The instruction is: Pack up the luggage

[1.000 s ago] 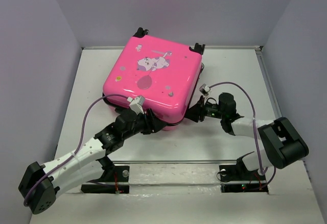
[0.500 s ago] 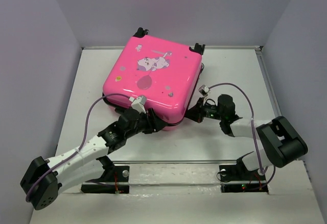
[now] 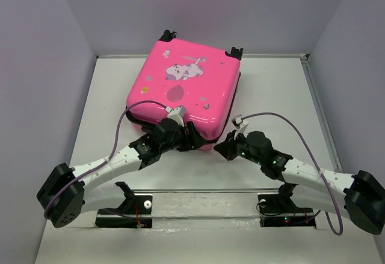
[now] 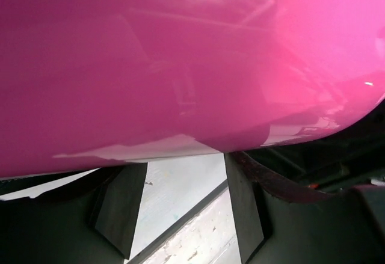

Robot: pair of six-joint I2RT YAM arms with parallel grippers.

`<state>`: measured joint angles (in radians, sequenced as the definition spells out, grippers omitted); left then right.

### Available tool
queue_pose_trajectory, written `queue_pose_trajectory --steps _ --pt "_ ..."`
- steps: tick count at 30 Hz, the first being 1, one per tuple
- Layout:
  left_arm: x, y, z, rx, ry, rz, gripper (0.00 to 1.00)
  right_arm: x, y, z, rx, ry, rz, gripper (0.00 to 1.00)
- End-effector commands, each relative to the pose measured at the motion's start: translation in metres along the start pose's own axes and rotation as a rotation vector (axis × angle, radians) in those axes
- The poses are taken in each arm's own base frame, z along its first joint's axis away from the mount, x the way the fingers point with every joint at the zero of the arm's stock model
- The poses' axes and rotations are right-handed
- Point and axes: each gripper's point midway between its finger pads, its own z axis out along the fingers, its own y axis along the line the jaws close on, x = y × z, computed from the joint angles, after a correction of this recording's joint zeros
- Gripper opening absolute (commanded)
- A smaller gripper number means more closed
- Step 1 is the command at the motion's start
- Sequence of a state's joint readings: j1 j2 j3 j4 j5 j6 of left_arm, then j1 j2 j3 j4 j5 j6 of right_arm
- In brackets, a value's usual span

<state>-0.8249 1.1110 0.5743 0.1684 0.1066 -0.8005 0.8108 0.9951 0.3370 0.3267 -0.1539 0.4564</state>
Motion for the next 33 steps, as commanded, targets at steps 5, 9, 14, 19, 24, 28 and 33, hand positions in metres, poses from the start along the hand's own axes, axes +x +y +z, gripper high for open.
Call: queue_pose_trajectory --steps 5,9,14,19,24,28,33 --pt "-0.077 -0.071 0.011 0.2 -0.245 0.023 0.76 0.035 0.061 0.023 0.023 0.173 0.067 0.07" --pt "-0.078 -0.069 0.005 0.189 -0.252 0.042 0.83 -0.014 0.082 0.056 0.005 -0.044 0.148 0.07" --pt "-0.101 -0.054 -0.034 0.062 -0.354 0.111 0.99 -0.044 0.073 0.066 0.069 -0.202 0.191 0.07" --pt "-0.165 -0.035 -0.112 -0.124 -0.527 0.185 0.99 -0.035 0.062 0.07 0.116 -0.189 0.188 0.07" --pt "-0.24 0.024 -0.158 -0.298 -0.651 0.141 0.99 -0.031 0.054 0.064 0.151 -0.177 0.167 0.07" --pt "-0.264 0.084 -0.17 -0.323 -0.683 0.012 0.99 -0.032 0.05 0.063 0.179 -0.165 0.135 0.07" --pt "-0.274 0.155 -0.172 -0.37 -0.716 -0.182 0.99 -0.034 0.046 0.061 0.216 -0.148 0.099 0.07"
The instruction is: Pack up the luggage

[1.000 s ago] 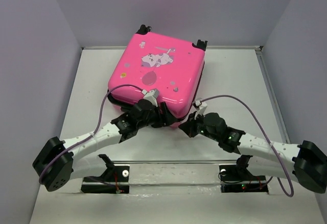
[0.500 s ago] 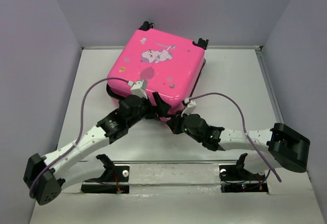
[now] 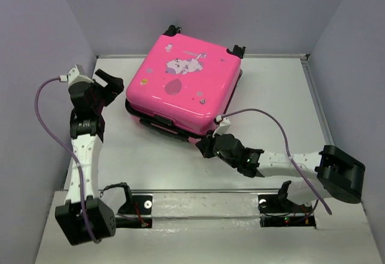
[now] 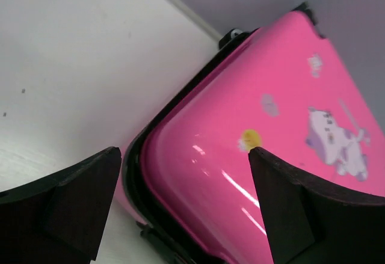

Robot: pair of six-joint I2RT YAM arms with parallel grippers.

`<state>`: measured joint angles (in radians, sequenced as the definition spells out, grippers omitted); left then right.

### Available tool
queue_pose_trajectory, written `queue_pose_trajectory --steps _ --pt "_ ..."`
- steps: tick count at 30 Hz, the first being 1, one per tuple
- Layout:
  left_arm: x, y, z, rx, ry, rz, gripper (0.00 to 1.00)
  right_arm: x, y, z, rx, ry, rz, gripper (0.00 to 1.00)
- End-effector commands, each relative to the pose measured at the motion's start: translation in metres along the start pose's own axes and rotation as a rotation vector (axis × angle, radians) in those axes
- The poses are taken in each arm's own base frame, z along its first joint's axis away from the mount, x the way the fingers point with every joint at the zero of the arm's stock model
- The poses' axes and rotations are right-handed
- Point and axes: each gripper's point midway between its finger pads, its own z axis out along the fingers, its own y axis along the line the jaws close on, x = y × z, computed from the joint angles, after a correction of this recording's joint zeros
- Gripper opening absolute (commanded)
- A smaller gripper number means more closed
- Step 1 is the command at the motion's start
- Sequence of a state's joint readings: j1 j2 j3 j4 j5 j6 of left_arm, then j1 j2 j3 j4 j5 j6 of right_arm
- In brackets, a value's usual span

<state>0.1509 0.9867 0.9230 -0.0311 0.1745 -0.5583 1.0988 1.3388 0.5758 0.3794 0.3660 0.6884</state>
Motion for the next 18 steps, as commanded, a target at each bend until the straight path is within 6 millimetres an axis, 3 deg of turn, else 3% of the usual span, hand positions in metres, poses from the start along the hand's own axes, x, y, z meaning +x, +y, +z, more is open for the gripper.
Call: queue_pose_trajectory --steps 1,6,11,13,18 --pt "0.027 0.03 0.026 0.008 0.098 -0.134 0.99 -0.02 0.017 -0.003 -0.008 -0.037 -0.03 0.07" --pt "0.057 0.056 0.05 -0.032 0.161 -0.258 0.99 -0.02 0.018 0.002 0.011 -0.017 -0.068 0.07" --pt "0.075 0.057 0.063 0.002 0.211 -0.346 0.98 -0.024 0.026 0.01 0.005 -0.01 -0.102 0.07" --pt "0.092 0.06 0.063 0.005 0.231 -0.373 0.93 -0.022 0.027 0.016 0.014 0.004 -0.132 0.07" --pt "0.153 0.066 0.055 0.011 0.338 -0.42 0.58 -0.03 0.052 0.038 -0.015 0.013 -0.166 0.07"
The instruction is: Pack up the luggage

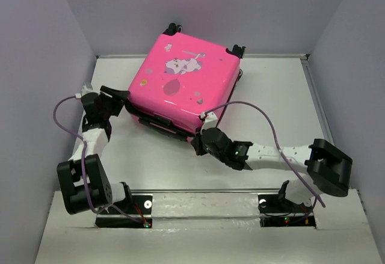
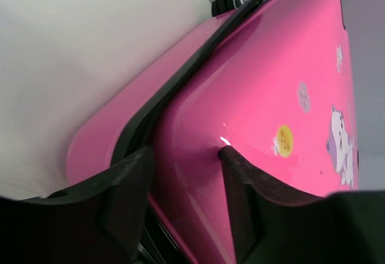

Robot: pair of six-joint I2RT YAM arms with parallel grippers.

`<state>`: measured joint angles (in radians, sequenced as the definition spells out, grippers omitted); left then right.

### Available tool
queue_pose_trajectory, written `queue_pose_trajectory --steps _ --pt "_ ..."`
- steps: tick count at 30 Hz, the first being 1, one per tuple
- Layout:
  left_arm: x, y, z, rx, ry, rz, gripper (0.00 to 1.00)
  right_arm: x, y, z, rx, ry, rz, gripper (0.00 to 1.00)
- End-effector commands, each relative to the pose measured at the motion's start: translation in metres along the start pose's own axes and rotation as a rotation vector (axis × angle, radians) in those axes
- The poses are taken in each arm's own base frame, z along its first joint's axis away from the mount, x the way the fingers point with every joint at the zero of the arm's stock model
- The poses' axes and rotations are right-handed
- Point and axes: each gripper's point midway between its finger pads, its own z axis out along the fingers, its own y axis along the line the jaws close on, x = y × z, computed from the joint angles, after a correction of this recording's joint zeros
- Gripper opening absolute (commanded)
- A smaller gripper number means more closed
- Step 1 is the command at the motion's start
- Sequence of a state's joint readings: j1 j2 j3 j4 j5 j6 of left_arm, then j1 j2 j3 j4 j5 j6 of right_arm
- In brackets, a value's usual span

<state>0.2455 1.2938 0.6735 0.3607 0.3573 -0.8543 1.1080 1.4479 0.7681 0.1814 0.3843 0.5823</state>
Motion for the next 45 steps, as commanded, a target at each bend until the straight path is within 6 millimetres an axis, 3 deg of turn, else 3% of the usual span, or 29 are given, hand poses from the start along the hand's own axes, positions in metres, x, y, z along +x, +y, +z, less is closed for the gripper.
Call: queue_pose_trajectory --steps 1,2,6,10,14,17,18,20,21,23,26,29,30,33,36,45 --pt "0.072 0.016 0.002 0.034 0.196 -0.058 0.55 -0.039 0.045 0.016 -0.087 -0.071 -0.017 0.07" --pt "0.078 0.018 0.002 0.033 0.214 -0.061 0.49 -0.042 0.048 0.019 -0.09 -0.074 -0.023 0.07" --pt "0.093 0.014 0.002 0.048 0.246 -0.044 0.4 -0.059 0.059 0.027 -0.087 -0.106 -0.032 0.07" --pt "0.099 0.003 -0.004 0.076 0.248 -0.017 0.39 -0.079 0.084 0.042 -0.119 -0.123 -0.066 0.07" --pt "0.094 -0.002 -0.012 0.076 0.231 0.023 0.36 -0.067 0.091 0.061 -0.123 -0.08 -0.091 0.07" --pt "0.063 -0.016 -0.027 0.036 0.127 0.151 0.4 -0.065 0.078 0.053 -0.09 -0.086 -0.081 0.07" --pt "0.041 -0.038 -0.038 0.069 0.053 0.22 0.47 -0.06 0.067 0.045 -0.07 -0.085 -0.079 0.07" --pt "0.019 -0.042 -0.052 0.019 -0.031 0.267 0.64 -0.055 0.058 0.036 -0.059 -0.081 -0.062 0.07" --pt "-0.001 -0.06 -0.067 0.036 -0.104 0.325 0.68 -0.049 0.05 0.029 -0.052 -0.072 -0.062 0.07" --pt "-0.024 -0.05 -0.08 -0.069 -0.2 0.359 0.73 -0.045 0.044 0.024 -0.046 -0.067 -0.052 0.07" --pt "-0.036 -0.033 -0.09 -0.15 -0.233 0.38 0.75 -0.039 0.033 0.017 -0.035 -0.059 -0.044 0.07" --pt "-0.027 0.003 -0.08 -0.242 -0.176 0.348 0.67 -0.038 0.031 0.011 -0.047 -0.055 -0.044 0.07" --pt "-0.022 0.025 -0.073 -0.297 -0.148 0.326 0.65 -0.04 0.029 0.011 -0.048 -0.055 -0.039 0.07" --pt "-0.016 0.039 -0.058 -0.257 -0.059 0.245 0.6 -0.04 0.032 0.009 -0.065 -0.054 -0.043 0.07" --pt "-0.016 0.027 -0.044 -0.195 -0.007 0.24 0.65 -0.04 0.033 0.009 -0.075 -0.054 -0.043 0.07" --pt "-0.005 0.027 -0.019 -0.143 0.074 0.202 0.69 -0.035 0.036 0.01 -0.097 -0.046 -0.037 0.07"
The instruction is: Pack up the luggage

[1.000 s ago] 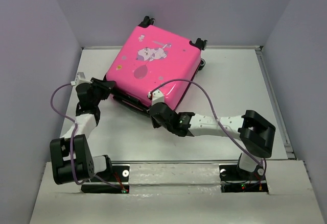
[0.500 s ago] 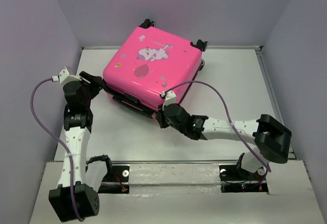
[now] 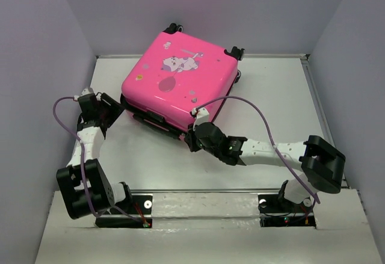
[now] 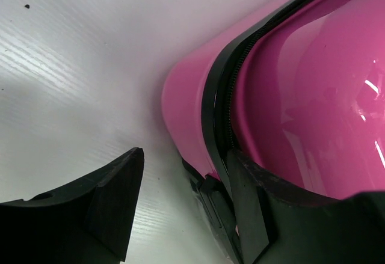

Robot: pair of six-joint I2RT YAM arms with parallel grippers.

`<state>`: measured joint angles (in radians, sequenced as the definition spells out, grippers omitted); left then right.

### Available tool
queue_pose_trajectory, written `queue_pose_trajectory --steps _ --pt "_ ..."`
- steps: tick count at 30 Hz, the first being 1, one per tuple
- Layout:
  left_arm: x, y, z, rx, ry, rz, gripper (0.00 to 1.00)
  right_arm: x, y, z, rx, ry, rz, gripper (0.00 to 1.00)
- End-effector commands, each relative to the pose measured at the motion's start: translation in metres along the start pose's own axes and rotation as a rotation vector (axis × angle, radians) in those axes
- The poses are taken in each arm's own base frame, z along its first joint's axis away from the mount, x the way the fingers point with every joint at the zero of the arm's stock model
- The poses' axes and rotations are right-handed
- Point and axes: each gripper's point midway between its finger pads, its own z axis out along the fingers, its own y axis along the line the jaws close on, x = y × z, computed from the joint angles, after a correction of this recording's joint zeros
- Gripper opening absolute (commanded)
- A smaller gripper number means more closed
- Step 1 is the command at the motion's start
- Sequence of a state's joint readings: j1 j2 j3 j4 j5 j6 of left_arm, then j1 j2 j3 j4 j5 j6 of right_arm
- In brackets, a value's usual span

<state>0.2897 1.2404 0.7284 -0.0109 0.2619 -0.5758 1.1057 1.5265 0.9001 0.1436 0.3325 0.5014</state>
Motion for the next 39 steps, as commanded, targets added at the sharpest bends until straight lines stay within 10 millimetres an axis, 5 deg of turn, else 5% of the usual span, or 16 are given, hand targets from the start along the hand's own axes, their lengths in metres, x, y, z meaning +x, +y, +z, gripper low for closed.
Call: queue_pose_trajectory --steps 1,13,17,18,19,22,30,31,32,39 --pt "-0.019 -0.033 0.0 0.127 -0.035 0.023 0.69 -0.02 0.011 -0.004 -0.052 -0.061 0.035 0.07" --pt "-0.027 -0.031 0.027 0.085 -0.029 -0.017 0.67 -0.012 0.014 -0.003 -0.08 -0.04 0.046 0.07" --pt "-0.016 -0.026 0.038 0.078 0.016 -0.025 0.47 -0.012 0.015 -0.003 -0.082 -0.038 0.045 0.07" --pt "-0.013 -0.026 0.04 0.083 0.028 -0.029 0.23 -0.013 0.017 -0.003 -0.085 -0.04 0.049 0.07" --pt "-0.011 -0.026 0.041 0.088 0.034 -0.028 0.11 -0.013 0.017 -0.002 -0.088 -0.038 0.047 0.07" --pt "0.001 -0.039 0.038 0.127 0.052 -0.001 0.06 -0.014 0.02 -0.001 -0.097 -0.036 0.047 0.07" --pt "0.079 -0.08 0.004 0.271 0.124 0.051 0.06 -0.026 0.038 0.018 -0.123 -0.032 0.001 0.07" --pt "0.106 -0.077 -0.007 0.301 0.162 0.058 0.06 -0.028 0.043 0.025 -0.123 -0.018 -0.012 0.07" --pt "0.107 -0.077 -0.007 0.302 0.162 0.059 0.06 -0.039 0.049 0.024 -0.135 -0.04 -0.013 0.07" --pt "0.153 -0.062 -0.04 0.386 0.223 0.047 0.06 -0.033 0.094 0.052 -0.228 0.032 -0.078 0.07"
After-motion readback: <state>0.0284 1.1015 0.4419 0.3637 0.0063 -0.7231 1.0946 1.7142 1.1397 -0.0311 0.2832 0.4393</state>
